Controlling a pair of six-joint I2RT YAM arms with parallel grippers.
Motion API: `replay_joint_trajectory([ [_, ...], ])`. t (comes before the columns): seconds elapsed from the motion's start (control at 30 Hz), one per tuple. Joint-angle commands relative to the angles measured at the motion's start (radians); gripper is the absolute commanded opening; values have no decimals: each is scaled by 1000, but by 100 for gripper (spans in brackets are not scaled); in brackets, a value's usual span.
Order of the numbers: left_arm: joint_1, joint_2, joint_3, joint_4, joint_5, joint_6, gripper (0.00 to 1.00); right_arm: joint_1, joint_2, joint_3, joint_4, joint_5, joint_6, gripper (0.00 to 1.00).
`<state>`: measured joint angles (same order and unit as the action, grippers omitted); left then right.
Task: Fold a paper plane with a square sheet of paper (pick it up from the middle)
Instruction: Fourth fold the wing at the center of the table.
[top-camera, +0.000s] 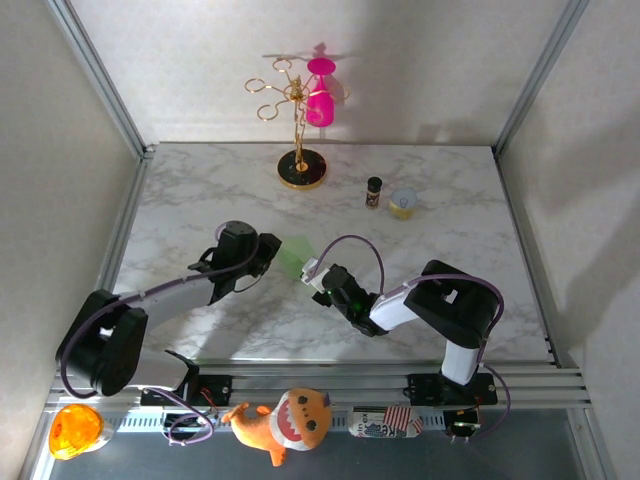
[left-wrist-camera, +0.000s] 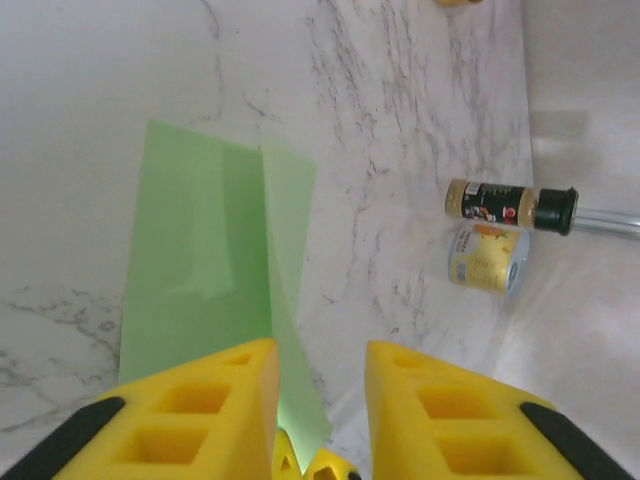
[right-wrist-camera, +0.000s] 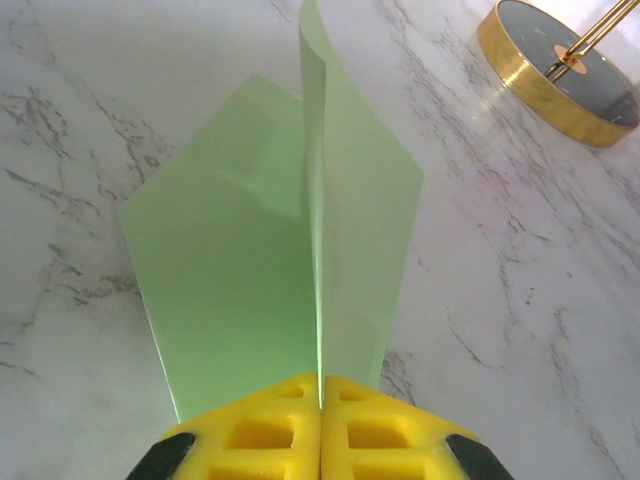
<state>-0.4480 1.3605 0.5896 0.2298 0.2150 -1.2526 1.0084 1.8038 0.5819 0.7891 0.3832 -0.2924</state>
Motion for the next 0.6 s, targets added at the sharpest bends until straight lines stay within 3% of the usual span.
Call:
replay_joint_trajectory([
  [0.0, -1, 6, -65, 31, 31, 8, 22, -3, -9, -6, 9, -46, 36, 8],
  [0.2, -32, 136, -59, 152, 119, 6, 15, -22, -27, -14, -10, -101, 82, 8],
  [0.43, -70, 295, 36, 169, 174, 48, 16, -39, -33, -13, -26, -144, 105, 8],
  [0.57, -74, 314, 34, 165, 165, 48, 17, -47, -34, -3, -50, -152, 120, 11],
])
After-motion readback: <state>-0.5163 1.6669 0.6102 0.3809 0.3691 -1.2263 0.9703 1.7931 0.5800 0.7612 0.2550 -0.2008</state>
